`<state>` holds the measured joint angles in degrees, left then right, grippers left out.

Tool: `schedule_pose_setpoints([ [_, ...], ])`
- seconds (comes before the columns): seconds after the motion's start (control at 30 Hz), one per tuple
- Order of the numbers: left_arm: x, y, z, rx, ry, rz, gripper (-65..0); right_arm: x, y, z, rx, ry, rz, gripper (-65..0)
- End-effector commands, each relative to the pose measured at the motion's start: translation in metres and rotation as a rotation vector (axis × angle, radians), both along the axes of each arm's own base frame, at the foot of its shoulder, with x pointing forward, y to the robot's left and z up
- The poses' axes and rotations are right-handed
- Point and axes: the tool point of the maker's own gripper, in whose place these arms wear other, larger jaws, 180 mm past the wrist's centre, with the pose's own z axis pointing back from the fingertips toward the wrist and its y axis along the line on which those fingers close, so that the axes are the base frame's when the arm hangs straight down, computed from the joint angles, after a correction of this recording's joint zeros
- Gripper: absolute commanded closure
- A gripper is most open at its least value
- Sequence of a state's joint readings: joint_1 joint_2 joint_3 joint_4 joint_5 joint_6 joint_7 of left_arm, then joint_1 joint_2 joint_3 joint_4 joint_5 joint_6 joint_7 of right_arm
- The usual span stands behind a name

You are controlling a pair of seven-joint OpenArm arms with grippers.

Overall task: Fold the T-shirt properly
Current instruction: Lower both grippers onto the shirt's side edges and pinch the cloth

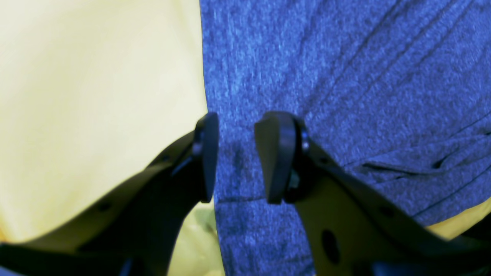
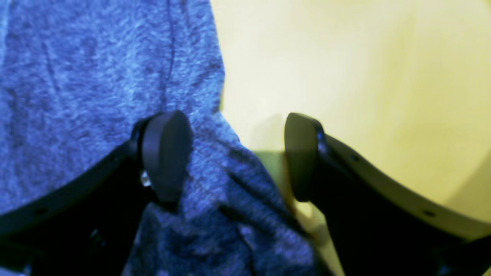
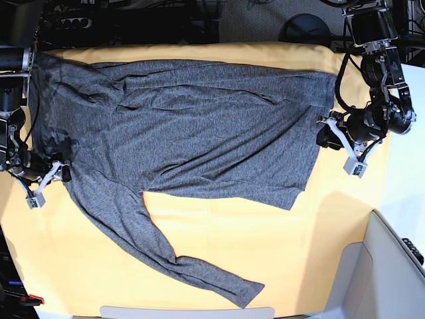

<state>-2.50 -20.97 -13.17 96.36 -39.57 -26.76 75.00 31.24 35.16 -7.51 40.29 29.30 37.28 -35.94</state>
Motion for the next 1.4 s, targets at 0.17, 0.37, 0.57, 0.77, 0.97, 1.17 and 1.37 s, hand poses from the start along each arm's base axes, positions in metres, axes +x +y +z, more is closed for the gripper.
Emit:
schedule_pose_setpoints([
  [0.17, 0.009, 0.003, 0.012, 0.007, -0.044, -0.003, -20.1, -0.016, -0.016, -0.005, -0.019, 0.054, -0.026, -39.2],
  [0.37, 0.009, 0.003, 0.012, 0.007, -0.044, -0.003, -20.1, -0.019, -0.002, -0.017, 0.003, 0.071, -0.012, -39.2],
  [0.57, 0.009, 0.003, 0.012, 0.007, -0.044, -0.003, -20.1, -0.018, 0.016, -0.024, 0.031, 0.075, 0.006, -39.2],
  [0.77, 0.009, 0.003, 0.012, 0.007, -0.044, -0.003, -20.1, -0.017, 0.026, -0.028, 0.049, 0.076, 0.016, -39.2],
  [0.97, 0.009, 0.003, 0.012, 0.007, -0.044, -0.003, -20.1, -0.022, 0.034, -0.037, 0.061, 0.092, 0.023, -38.9],
  [1.17, 0.010, 0.003, 0.014, 0.005, -0.050, -0.002, -20.1, -0.025, 0.045, -0.044, 0.074, 0.104, 0.034, -25.6],
  [1.37, 0.018, 0.009, 0.008, -0.015, -0.028, 0.024, -20.2, -0.034, 0.045, -0.052, 0.073, 0.125, 0.031, 0.0],
])
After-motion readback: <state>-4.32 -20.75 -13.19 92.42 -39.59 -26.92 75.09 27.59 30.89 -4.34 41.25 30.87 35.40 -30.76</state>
